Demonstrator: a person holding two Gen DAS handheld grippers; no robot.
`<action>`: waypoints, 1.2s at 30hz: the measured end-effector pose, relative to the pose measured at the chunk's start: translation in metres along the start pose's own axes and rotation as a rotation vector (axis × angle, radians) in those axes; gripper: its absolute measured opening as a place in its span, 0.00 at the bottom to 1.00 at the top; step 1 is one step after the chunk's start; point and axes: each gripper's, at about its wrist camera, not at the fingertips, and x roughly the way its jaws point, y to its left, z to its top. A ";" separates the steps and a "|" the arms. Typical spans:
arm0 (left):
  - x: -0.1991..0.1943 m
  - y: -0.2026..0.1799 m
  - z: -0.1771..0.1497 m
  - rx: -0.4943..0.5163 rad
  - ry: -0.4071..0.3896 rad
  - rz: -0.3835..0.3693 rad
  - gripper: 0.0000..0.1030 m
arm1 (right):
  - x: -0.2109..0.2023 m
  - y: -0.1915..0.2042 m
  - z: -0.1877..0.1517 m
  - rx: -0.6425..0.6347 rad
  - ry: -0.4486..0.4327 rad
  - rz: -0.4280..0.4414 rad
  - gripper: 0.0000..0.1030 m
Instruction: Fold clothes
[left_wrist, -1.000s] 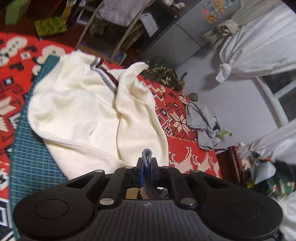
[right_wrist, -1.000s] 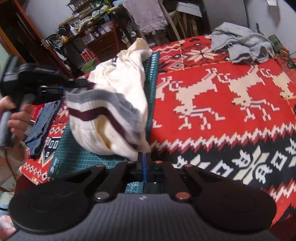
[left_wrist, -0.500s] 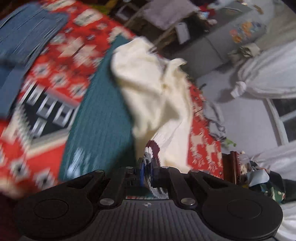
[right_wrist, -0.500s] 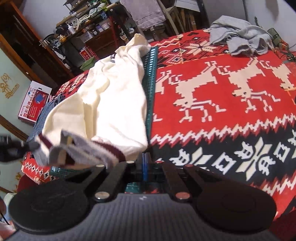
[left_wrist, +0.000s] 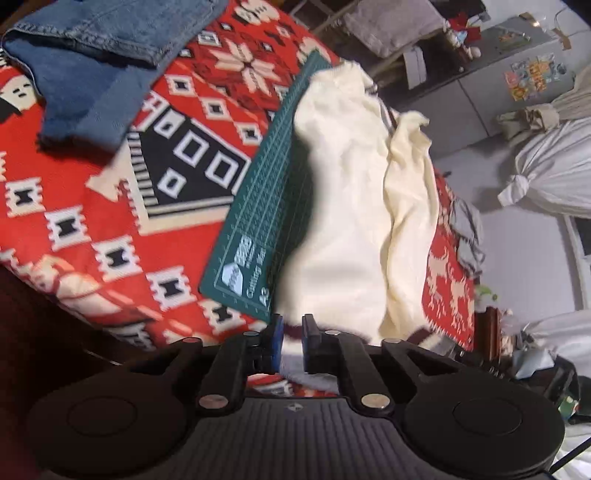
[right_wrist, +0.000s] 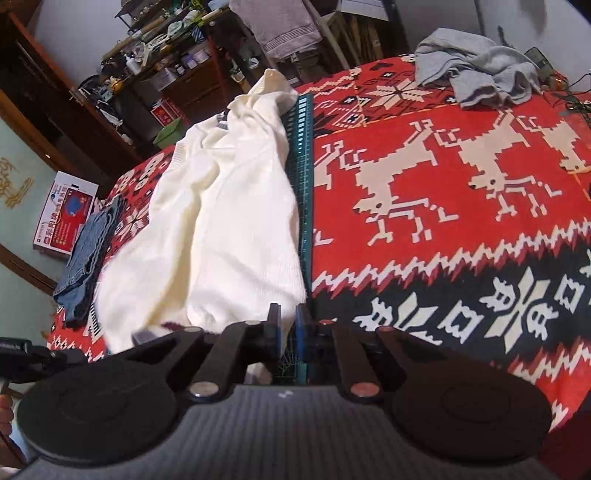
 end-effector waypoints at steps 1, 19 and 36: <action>-0.001 0.001 0.001 0.001 -0.004 0.005 0.25 | 0.000 0.000 0.000 0.002 -0.001 -0.003 0.13; 0.038 -0.014 0.021 0.192 -0.045 0.083 0.35 | 0.019 0.009 -0.008 0.026 0.047 -0.039 0.31; 0.018 0.009 0.028 0.125 -0.124 0.137 0.04 | 0.015 0.005 -0.010 -0.009 0.034 -0.160 0.05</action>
